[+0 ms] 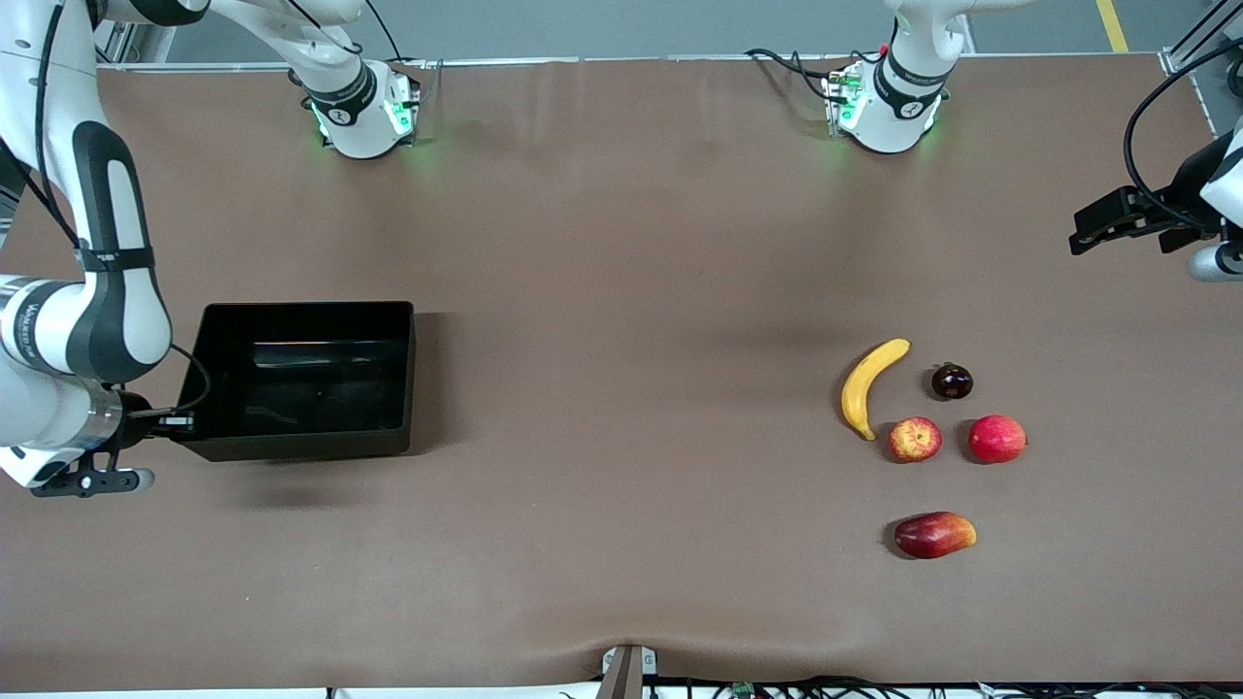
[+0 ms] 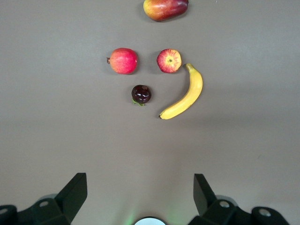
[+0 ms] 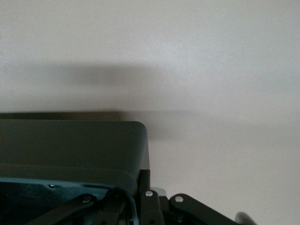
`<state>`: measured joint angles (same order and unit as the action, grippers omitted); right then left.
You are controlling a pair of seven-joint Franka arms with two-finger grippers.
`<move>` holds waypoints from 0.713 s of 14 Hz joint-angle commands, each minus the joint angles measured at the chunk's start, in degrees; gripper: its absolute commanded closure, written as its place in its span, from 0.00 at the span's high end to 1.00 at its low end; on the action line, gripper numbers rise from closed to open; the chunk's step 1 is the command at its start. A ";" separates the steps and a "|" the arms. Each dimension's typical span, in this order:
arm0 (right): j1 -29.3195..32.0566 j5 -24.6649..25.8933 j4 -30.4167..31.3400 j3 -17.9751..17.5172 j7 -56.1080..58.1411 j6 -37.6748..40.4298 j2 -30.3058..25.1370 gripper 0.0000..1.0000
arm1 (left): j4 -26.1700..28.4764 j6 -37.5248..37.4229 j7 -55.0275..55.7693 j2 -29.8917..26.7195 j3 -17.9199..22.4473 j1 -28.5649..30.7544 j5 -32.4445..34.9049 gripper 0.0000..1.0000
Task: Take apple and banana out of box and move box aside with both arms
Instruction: 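Drag the black box with the right gripper toward the right arm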
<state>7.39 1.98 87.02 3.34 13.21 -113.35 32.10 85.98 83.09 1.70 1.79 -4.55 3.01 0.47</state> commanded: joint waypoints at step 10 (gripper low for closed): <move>4.48 -7.61 1.74 1.93 2.96 -3.72 1.83 0.00 | -0.02 0.06 -0.47 -0.03 -0.02 0.15 -0.21 1.00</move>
<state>11.58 -3.89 88.13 5.30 16.63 -116.68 34.62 86.00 83.08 1.70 1.79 -4.50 3.05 0.47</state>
